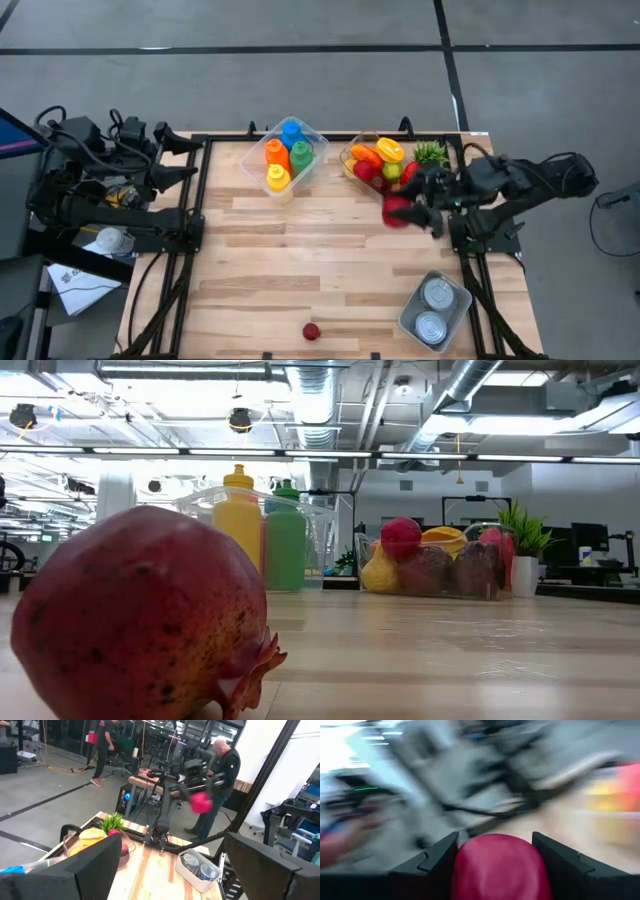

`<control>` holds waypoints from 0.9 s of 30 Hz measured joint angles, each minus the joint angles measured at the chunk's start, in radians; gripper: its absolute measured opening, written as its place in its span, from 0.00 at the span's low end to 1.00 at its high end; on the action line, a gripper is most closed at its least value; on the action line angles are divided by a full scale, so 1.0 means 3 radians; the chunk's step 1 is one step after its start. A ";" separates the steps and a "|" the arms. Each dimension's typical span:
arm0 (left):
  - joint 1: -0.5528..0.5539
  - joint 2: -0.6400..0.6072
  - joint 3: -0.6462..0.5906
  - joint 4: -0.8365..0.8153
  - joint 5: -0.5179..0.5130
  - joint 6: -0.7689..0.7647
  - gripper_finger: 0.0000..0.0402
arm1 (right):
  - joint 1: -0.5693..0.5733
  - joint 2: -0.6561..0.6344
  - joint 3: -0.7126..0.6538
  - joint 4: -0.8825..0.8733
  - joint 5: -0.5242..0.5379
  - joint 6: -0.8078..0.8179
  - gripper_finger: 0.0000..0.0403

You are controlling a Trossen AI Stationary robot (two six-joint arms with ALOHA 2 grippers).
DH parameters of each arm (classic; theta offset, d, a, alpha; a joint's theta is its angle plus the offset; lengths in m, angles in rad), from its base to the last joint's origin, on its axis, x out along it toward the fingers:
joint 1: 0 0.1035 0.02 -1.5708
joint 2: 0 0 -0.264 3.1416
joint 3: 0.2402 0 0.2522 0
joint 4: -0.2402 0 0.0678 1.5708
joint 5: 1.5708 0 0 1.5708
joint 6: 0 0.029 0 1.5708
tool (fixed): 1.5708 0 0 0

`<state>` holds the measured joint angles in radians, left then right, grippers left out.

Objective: Pick & Place Food Item
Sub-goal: Put the red apple into the right transparent bin

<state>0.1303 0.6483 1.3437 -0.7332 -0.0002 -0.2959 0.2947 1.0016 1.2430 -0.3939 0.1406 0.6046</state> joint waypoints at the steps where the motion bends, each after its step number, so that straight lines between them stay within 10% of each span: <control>1: 0.0000 -0.0001 0.0000 0.0006 0.0000 0.0000 0.85 | -0.0047 -0.0024 0.0000 -0.0175 0.0218 -0.0029 0.58; 9: 0.0000 0.0003 0.0001 0.0008 -0.0201 -0.0076 0.85 | -0.1049 0.0069 -0.0054 -0.1866 0.1646 0.0326 0.58; 18: 0.0000 0.0006 0.0001 0.0006 -0.0282 -0.0144 0.85 | -0.2255 0.0667 -0.0603 -0.1376 0.1294 -0.0362 0.58; 27: 0.0000 0.0006 0.0001 0.0003 -0.0290 -0.0203 0.85 | -0.2491 0.1341 -0.0720 -0.1165 0.1004 -0.0679 0.64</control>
<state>0.1303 0.6502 1.3441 -0.7322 -0.0872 -0.3569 -0.4526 1.4039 1.0271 -0.7433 0.4417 0.4008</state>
